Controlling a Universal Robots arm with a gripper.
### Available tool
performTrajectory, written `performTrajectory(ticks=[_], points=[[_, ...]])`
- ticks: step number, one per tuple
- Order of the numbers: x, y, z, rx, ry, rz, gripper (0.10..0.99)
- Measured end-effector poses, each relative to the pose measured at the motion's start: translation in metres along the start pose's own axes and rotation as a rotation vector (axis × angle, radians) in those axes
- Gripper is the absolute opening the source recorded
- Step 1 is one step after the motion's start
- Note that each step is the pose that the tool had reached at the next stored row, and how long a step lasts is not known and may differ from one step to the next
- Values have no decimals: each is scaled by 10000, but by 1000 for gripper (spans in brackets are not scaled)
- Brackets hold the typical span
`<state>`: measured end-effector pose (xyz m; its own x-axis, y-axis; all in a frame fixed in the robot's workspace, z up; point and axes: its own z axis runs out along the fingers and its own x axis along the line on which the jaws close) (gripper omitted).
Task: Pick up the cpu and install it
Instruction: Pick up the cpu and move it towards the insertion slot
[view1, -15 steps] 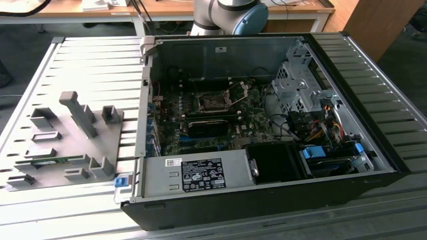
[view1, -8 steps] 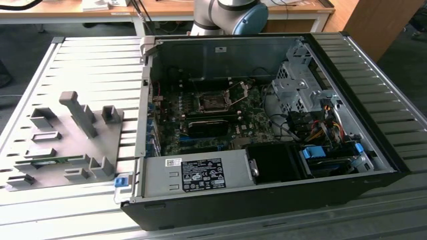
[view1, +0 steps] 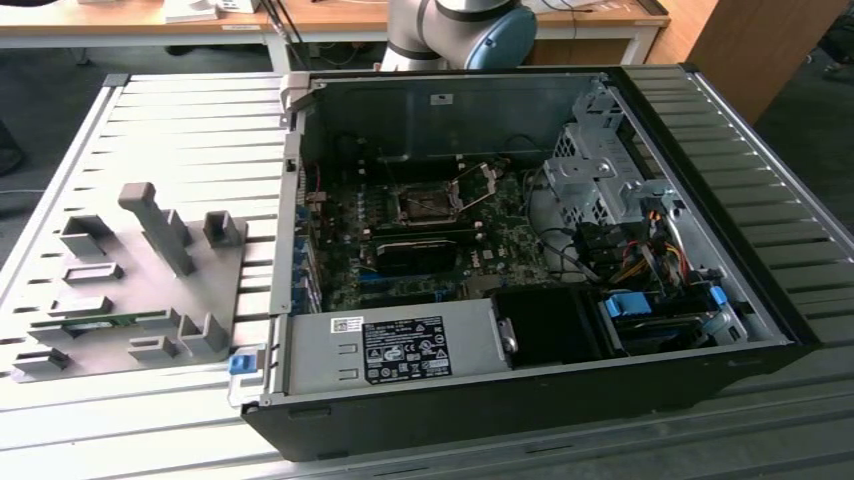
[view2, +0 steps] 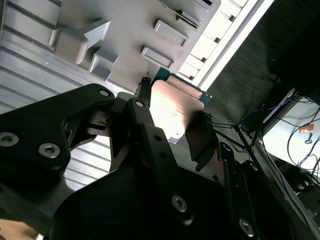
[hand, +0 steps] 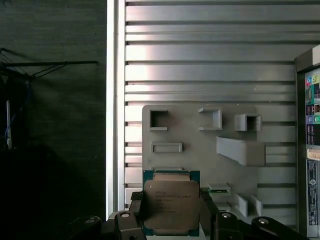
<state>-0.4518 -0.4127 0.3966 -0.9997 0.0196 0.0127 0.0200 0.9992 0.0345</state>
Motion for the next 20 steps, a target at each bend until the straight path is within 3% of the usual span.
performTrajectory(ticks=[20], points=[[4,12,-297,-1,-2,0,533]])
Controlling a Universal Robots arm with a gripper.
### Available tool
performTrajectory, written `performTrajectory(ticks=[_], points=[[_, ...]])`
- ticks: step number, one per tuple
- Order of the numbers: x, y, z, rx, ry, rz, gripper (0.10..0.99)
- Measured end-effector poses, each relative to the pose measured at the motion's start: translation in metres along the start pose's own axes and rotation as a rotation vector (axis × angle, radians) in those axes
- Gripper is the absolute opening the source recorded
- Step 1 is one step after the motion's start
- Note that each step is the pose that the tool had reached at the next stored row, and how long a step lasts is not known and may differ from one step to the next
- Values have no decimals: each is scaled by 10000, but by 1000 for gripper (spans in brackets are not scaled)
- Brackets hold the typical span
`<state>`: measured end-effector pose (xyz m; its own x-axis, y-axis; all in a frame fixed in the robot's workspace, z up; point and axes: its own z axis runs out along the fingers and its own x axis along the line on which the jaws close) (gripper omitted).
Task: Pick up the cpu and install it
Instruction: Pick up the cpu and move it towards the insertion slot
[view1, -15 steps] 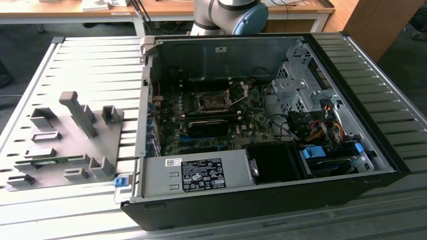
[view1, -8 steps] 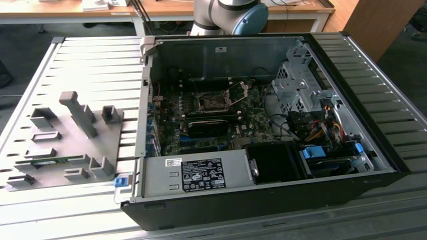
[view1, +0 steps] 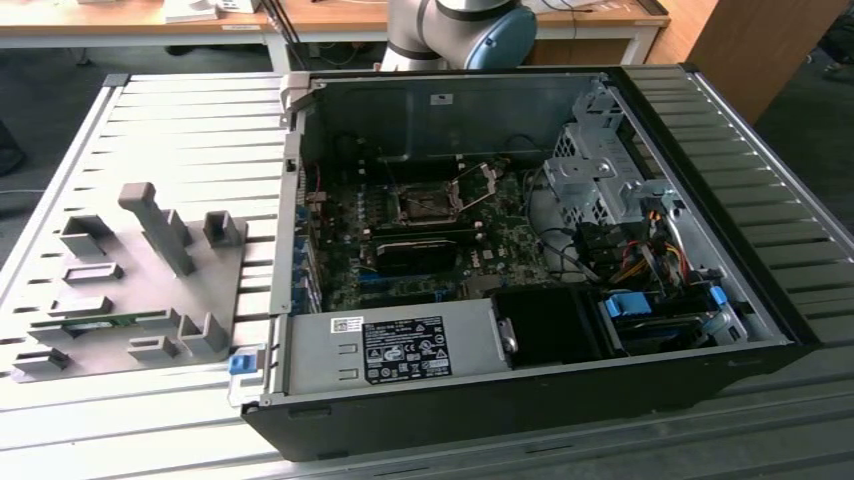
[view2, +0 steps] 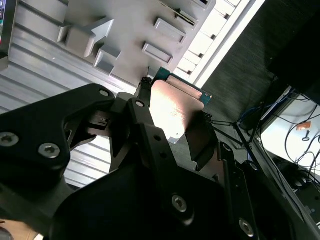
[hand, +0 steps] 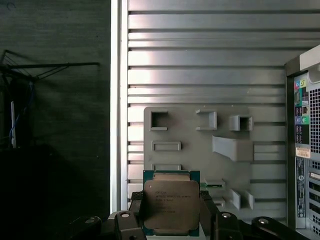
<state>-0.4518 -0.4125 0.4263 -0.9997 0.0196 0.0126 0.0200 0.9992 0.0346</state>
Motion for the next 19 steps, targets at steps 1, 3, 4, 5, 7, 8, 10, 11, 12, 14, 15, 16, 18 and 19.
performTrajectory(ticks=[1,3,4,5,7,8,10,11,12,14,15,16,18,19], points=[[0,1,-13,0,1,0,533],[0,1,-39,0,1,0,533],[1,2,-51,1,1,0,533],[1,2,-63,1,1,0,533],[1,3,-89,0,1,0,533],[1,4,-101,0,1,0,533],[2,5,-127,0,1,0,533],[2,5,-140,0,0,0,533],[2,5,-153,0,1,0,533],[2,7,-180,1,1,0,533],[2,7,-193,1,1,0,533],[2,7,-206,1,1,0,533],[3,8,-231,1,1,0,533],[3,9,-244,1,1,0,533]])
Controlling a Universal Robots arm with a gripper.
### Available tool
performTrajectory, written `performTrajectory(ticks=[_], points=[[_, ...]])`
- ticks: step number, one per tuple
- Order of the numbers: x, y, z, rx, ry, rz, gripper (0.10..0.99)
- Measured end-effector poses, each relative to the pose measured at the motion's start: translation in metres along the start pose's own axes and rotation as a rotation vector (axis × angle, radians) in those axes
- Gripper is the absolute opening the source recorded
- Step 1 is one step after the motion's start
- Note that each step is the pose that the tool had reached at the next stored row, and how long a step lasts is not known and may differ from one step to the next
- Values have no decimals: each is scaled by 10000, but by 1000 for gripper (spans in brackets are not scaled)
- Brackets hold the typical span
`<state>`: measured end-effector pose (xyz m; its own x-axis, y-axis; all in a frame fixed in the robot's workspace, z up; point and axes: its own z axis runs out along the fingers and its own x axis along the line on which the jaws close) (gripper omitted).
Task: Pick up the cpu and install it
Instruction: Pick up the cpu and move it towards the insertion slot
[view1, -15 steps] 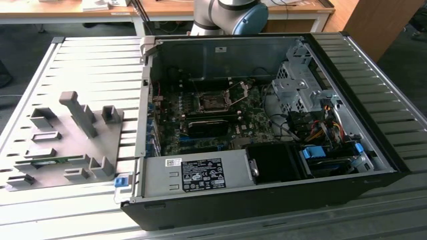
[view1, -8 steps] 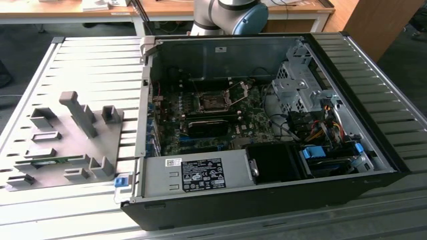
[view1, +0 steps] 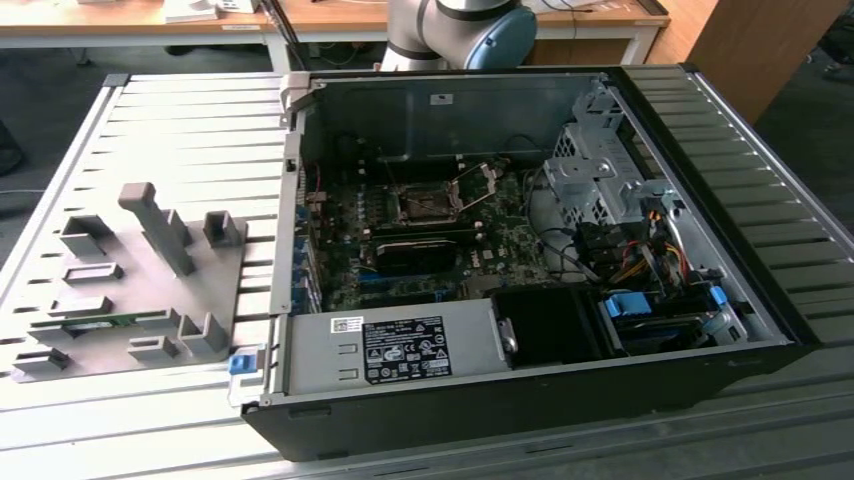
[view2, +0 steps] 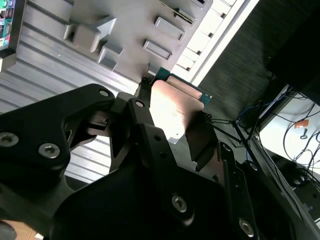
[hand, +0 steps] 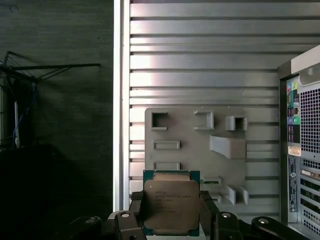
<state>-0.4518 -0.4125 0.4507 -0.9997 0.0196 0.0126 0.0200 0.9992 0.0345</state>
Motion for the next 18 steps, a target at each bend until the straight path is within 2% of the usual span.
performTrajectory(ticks=[6,9,15,16,18], points=[[1,3,-87,0,0,0,533],[-2,5,-95,-1,-1,2,533],[-107,6,-95,0,0,1,533],[-166,7,-95,-1,0,0,533],[-205,9,-96,0,0,0,533]])
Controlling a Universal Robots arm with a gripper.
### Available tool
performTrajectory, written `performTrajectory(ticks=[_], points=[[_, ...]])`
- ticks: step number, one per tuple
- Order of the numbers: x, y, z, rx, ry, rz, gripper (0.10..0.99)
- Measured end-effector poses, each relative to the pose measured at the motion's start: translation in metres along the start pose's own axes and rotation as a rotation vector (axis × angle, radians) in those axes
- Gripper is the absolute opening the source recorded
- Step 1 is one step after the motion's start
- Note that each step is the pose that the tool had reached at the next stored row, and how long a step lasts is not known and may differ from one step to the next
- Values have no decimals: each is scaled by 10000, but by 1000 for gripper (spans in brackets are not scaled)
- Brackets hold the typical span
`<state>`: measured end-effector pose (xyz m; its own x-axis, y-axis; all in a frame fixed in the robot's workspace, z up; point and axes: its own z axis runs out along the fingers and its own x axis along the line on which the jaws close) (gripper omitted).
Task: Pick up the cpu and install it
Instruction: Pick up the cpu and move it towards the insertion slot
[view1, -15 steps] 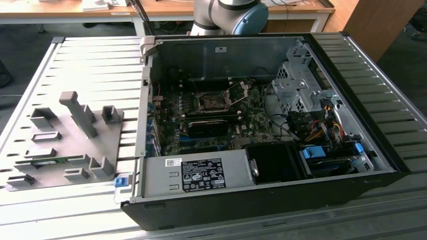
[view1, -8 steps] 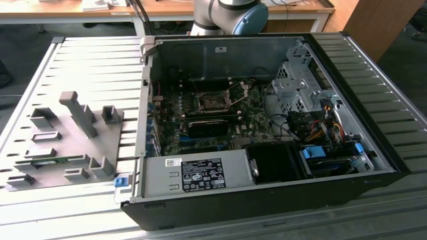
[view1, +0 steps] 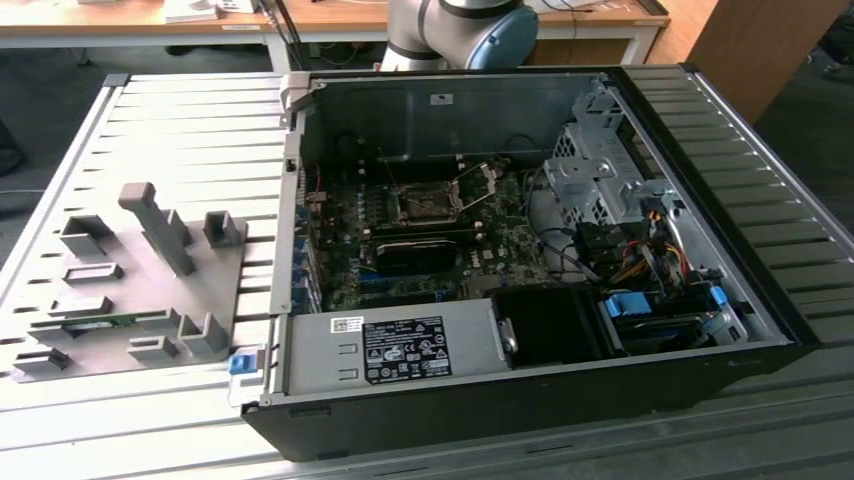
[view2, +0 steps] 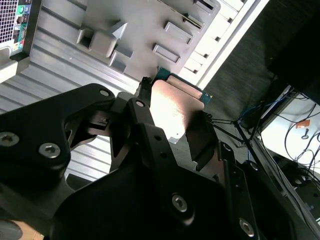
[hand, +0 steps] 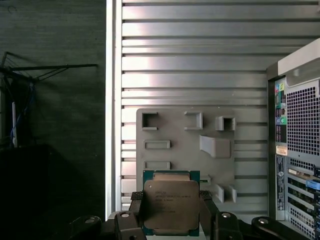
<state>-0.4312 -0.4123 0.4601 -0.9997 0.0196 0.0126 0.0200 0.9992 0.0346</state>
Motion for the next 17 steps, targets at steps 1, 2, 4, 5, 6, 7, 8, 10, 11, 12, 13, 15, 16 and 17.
performTrajectory(ticks=[1,2,4,5,6,7,8,10,11,12,13,15,16,17], points=[[-10,0,0,0,0,0,533],[-19,1,0,0,0,0,533],[-38,2,0,0,-1,0,533],[-49,2,-1,1,1,0,533],[-60,2,-1,0,0,1,533],[-72,3,-1,0,0,0,533],[-83,3,-1,0,0,0,533],[-103,4,-1,0,0,0,533],[-113,4,-2,1,0,0,533],[-121,5,-2,0,1,0,533],[-128,5,-1,0,0,0,533],[-142,7,-2,0,0,1,533],[-148,7,-2,1,0,1,533],[-155,8,-2,0,0,1,533]])
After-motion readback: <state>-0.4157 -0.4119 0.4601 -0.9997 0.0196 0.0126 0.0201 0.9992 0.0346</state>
